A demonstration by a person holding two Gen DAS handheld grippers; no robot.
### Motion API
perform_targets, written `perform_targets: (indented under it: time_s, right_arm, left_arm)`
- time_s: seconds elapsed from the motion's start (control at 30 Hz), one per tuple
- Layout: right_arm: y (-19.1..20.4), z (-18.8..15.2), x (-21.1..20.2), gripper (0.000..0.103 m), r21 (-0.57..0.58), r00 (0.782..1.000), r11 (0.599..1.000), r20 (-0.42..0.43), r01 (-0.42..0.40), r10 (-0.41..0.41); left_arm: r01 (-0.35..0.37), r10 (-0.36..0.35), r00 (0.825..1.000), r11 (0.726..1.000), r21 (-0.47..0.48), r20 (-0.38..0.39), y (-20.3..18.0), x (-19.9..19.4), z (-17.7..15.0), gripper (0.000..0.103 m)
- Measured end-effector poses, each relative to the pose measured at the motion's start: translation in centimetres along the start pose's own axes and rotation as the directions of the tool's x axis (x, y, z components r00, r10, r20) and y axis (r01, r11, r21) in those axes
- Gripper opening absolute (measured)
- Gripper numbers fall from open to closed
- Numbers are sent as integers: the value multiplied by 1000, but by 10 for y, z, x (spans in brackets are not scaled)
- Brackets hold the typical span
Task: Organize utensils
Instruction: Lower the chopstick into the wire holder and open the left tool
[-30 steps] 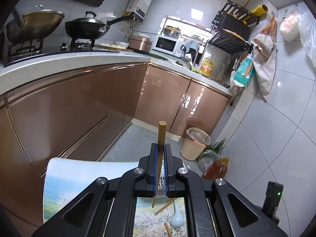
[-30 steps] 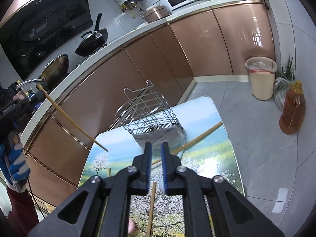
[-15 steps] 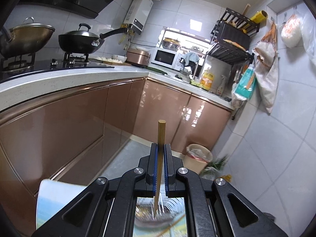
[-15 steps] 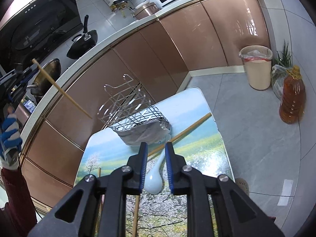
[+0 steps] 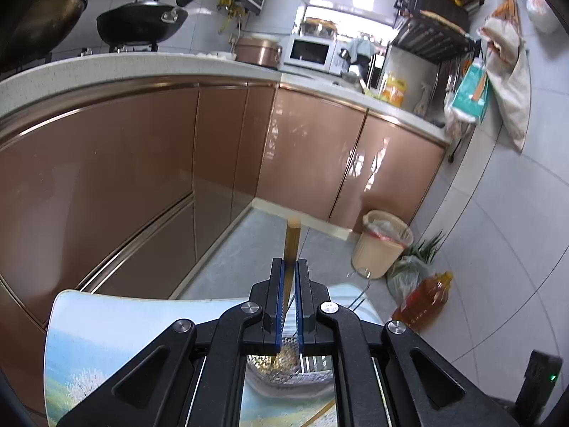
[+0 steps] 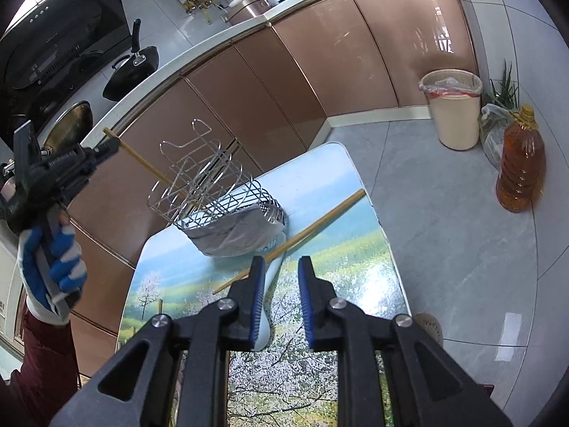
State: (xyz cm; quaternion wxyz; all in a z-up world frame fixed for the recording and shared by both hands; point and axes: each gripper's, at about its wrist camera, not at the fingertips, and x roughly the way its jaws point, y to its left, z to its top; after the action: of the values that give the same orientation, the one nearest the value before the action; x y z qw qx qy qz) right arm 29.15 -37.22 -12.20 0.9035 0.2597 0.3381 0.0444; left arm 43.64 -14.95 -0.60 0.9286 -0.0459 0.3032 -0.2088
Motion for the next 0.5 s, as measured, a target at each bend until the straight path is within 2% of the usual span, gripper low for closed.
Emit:
perform_targets:
  time_s: [0.07,0.23,0.27,0.33,0.37,0.5]
  right_arm:
    - [3,0,2,28,-3,1000,1000,-2,2,-2]
    - [6,0,6,29,-1,1000,1000,-9,6,-6]
    - [7,0,7,29,0,1000,1000,-10,7,-7]
    - [8,-1,8,29,2,1000,1000,-15,1,-1]
    - [10,-2,8,29,-1,1000,1000,-17,1,-1]
    - [16,-5,7,29,-10,1000,1000,-24,-1,1]
  left_arm:
    - [2,-2,1000,1000,3,-11,1,0,-3,5]
    - [7,-7,1000,1000,2,-12,5,-9,-4,8]
    - [8,-8,1000,1000,1,-11,6,-11,-3,9]
    - [6,-6,1000,1000,-1,-6,10,-19,-4,23]
    - [6,-6,1000,1000,-3,-4,12,-20,-4,26]
    - [3,-3,1000,1000,-7,-4,19,-35,-9,28]
